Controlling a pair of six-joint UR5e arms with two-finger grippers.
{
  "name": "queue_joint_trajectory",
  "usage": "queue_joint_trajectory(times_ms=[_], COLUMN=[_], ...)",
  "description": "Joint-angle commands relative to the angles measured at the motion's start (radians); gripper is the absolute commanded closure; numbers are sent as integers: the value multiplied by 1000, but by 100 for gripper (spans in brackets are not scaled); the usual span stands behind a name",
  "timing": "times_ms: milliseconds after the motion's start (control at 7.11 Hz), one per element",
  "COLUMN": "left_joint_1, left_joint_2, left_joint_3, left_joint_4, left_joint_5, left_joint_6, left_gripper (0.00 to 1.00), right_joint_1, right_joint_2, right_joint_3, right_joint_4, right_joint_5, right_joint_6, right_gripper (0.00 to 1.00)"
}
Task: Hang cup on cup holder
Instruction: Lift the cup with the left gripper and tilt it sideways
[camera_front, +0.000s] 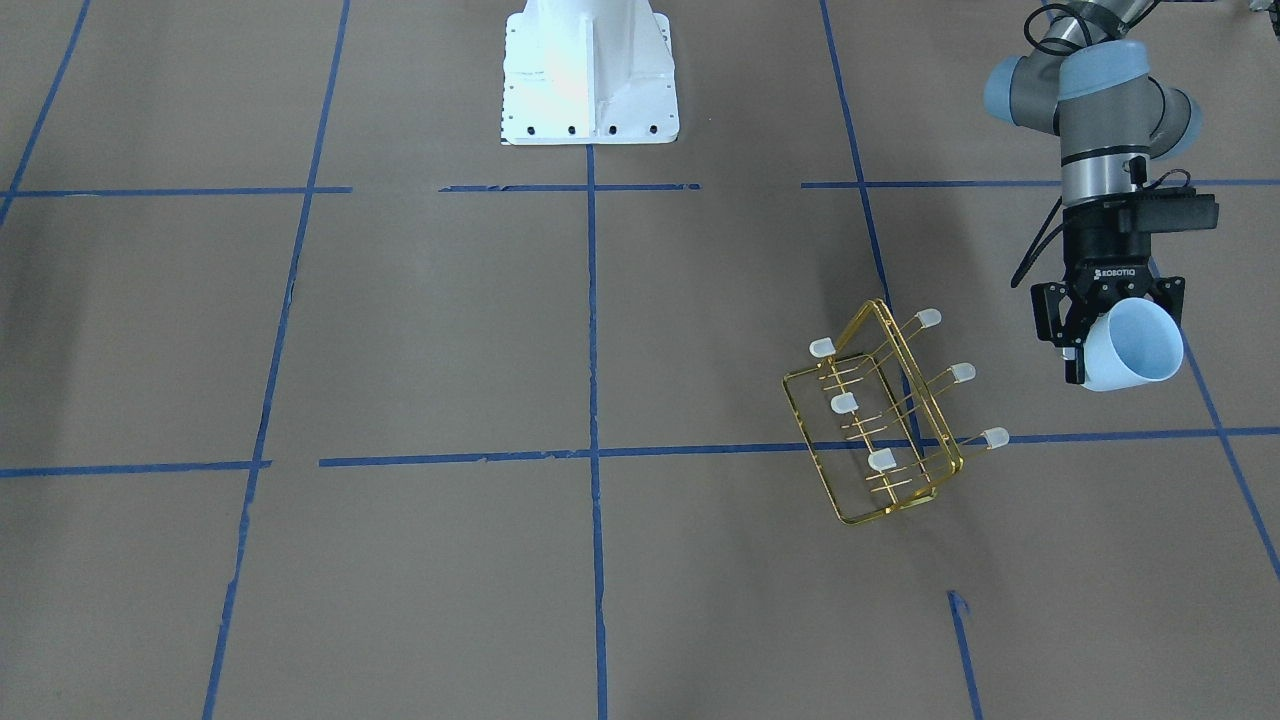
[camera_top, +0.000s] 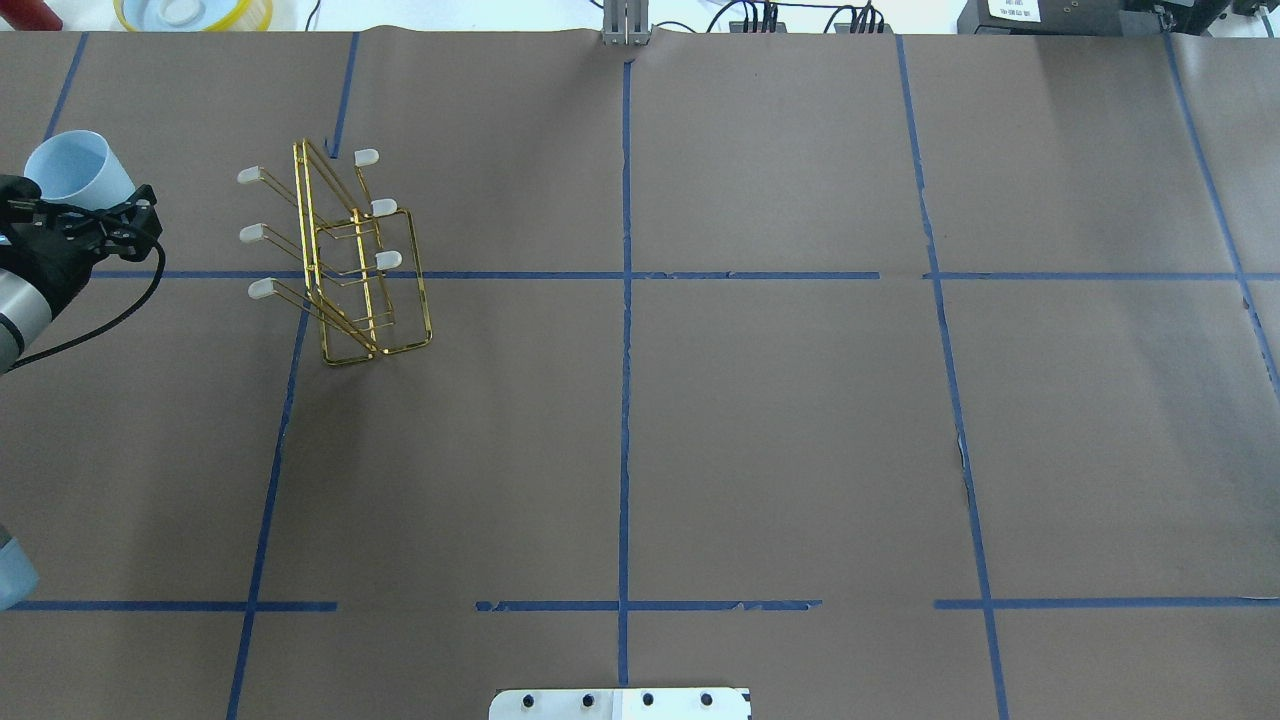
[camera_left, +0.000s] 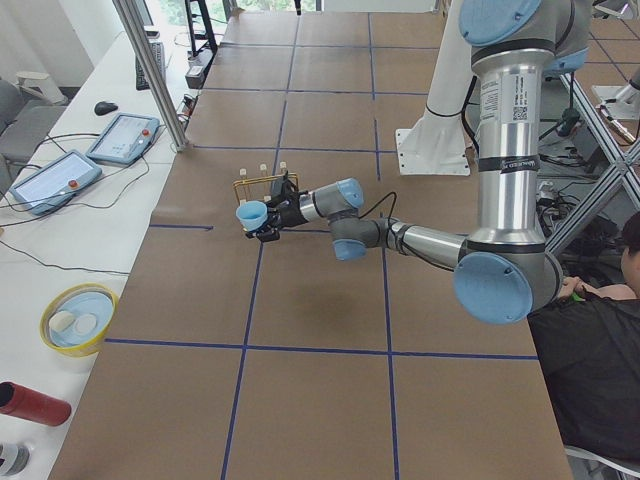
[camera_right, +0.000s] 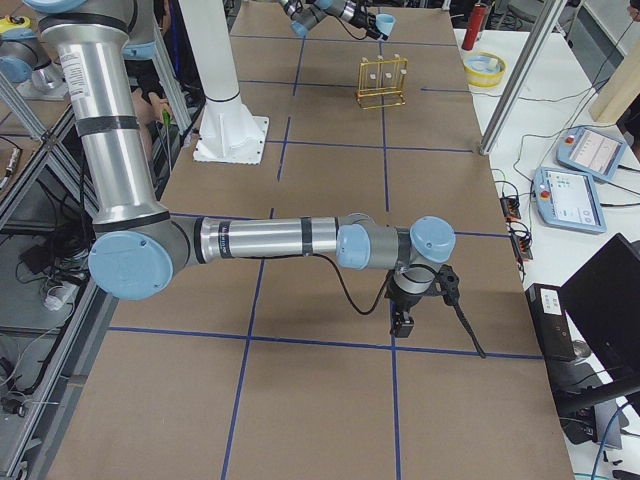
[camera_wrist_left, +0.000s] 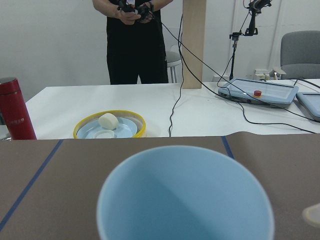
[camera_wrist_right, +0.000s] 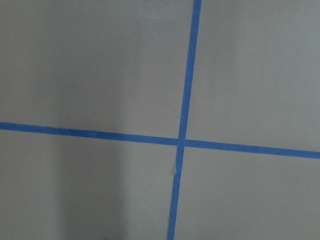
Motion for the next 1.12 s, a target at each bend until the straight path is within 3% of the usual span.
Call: queue_joint_trajectory(times_ms=[0, 281, 422, 562, 984], left_joint_1=[-1, 7, 6, 10, 45], left_joint_2=[49, 69, 69, 71, 71], left_joint_3=[-96, -124, -144, -161, -203], left_joint_4=[20, 23, 25, 34, 106], left_joint_5=[-8, 6, 9, 9, 6], left_joint_6=[262, 387, 584, 662, 719], left_gripper=[100, 100, 100, 100, 100], right_joint_1=[0, 0, 0, 0, 0], right_joint_2=[0, 0, 0, 0, 0], right_joint_3=[0, 2, 0, 0, 0], right_joint_4=[0, 0, 0, 0, 0], right_joint_5=[0, 0, 0, 0, 0], right_joint_6=[0, 0, 0, 0, 0], right_gripper=[0, 0, 0, 0, 0])
